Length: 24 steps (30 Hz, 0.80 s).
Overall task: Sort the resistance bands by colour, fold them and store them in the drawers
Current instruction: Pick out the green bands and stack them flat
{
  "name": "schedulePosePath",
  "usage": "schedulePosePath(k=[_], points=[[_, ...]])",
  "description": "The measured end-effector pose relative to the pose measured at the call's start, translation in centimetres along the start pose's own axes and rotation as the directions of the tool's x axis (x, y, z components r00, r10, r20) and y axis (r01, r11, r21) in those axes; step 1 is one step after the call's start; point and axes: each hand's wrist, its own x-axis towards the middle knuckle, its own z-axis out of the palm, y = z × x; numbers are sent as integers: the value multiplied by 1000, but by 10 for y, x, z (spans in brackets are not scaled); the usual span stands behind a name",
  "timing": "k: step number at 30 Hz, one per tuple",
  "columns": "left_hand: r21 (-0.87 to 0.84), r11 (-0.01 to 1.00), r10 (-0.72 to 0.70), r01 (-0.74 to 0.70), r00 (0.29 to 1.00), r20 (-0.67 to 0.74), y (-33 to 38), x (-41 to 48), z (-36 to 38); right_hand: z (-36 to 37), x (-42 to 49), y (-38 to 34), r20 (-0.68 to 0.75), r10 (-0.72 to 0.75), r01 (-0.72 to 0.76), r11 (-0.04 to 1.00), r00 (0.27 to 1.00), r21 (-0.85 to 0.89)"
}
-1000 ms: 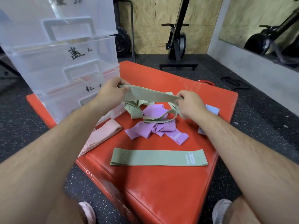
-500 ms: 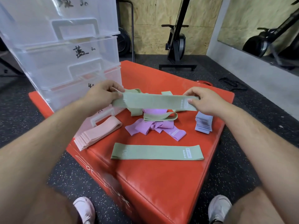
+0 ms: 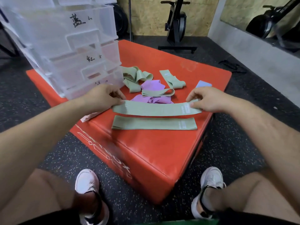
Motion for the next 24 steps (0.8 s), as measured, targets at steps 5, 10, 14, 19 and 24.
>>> schedulePosePath(k=[5,10,14,19,24], points=[[171,983,71,-73,997,13,-11,-16,20,27,-18,3,42,-18,20,999,999,-35],[258,963,61,-78,995,73,-23,-23,40,40,-25,5,71,-44,54,987,996,-152],[305,944,111,-126,992,66,-33,-24,52,49,-26,5,99,-72,91,974,992,-206],[285,933,181,-220,971,155,-34,-29,45,46,-27,9,149,-108,145,954,983,-262],[196,924,273,-327,926,259,-31,-37,47,44,-32,8,244,-162,218,949,956,-226]])
